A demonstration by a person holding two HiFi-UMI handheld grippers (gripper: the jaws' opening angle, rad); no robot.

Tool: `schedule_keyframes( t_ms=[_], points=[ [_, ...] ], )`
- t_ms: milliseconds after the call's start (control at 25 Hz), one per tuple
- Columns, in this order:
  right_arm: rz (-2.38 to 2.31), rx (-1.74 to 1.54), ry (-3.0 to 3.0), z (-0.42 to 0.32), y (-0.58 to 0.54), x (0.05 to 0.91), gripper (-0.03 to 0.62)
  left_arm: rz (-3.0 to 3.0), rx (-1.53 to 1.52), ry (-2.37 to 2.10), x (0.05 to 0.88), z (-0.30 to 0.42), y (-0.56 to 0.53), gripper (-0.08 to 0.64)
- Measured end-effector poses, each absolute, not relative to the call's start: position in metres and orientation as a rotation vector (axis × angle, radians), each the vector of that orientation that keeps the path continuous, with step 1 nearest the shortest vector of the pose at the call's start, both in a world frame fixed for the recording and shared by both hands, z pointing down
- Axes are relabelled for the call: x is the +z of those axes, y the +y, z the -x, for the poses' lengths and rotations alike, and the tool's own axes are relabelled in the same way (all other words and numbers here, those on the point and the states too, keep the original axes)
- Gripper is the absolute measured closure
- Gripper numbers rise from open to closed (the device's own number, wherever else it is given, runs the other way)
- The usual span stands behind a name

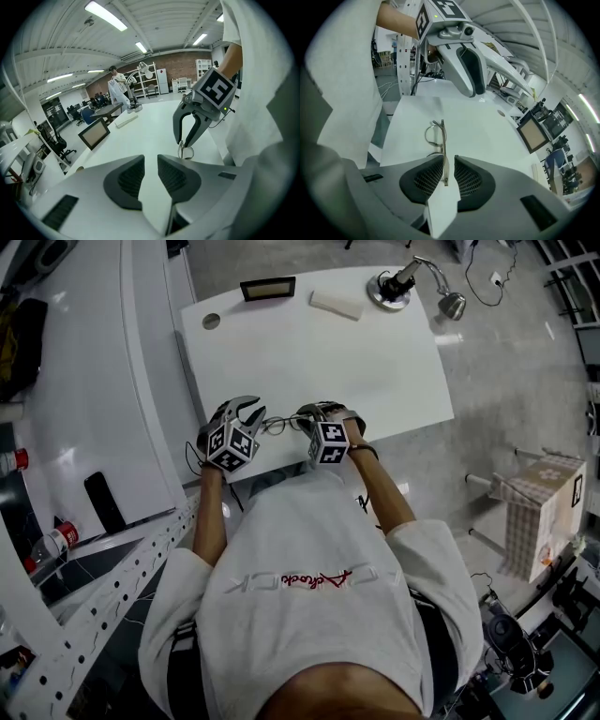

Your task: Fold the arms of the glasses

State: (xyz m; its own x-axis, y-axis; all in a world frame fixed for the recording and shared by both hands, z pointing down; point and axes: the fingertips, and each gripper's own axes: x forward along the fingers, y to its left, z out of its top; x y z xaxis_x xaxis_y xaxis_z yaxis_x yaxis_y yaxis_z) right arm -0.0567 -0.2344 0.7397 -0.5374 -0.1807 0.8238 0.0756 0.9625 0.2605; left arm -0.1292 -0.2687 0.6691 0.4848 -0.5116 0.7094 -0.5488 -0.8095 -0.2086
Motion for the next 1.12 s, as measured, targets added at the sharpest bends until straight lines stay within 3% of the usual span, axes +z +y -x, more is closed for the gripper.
schedule_keyframes(
  t_ms=[240, 400, 680, 840, 1120],
  points=[
    [-0.207, -0.340, -2.179, 0.051, -0.245, 0.711, 0.512, -2.706, 1.188, -0.989, 0.656, 0.114, -0.274, 0.480],
    [-0.347, -0.340, -2.244, 0.046, -0.255, 0.687, 0.557, -2.740, 1.170, -1.008, 0.648, 0.103, -0.272, 0.528],
    [-0.440, -0.360, -2.296, 0.034, -0.267, 0.668, 0.563, -2.762, 1.135, -1.034, 0.637, 0.085, -0.274, 0.529],
    [-0.566, -0.133, -2.471, 0.023, -0.274, 0.648, 0.565, -2.738, 0.989, -1.086, 0.627, 0.073, -0.275, 0.529],
    [-0.829, 0.482, -2.897, -0.004, -0.280, 0.596, 0.565, -2.562, 0.432, -1.161, 0.607, 0.052, -0.257, 0.529]
  ],
)
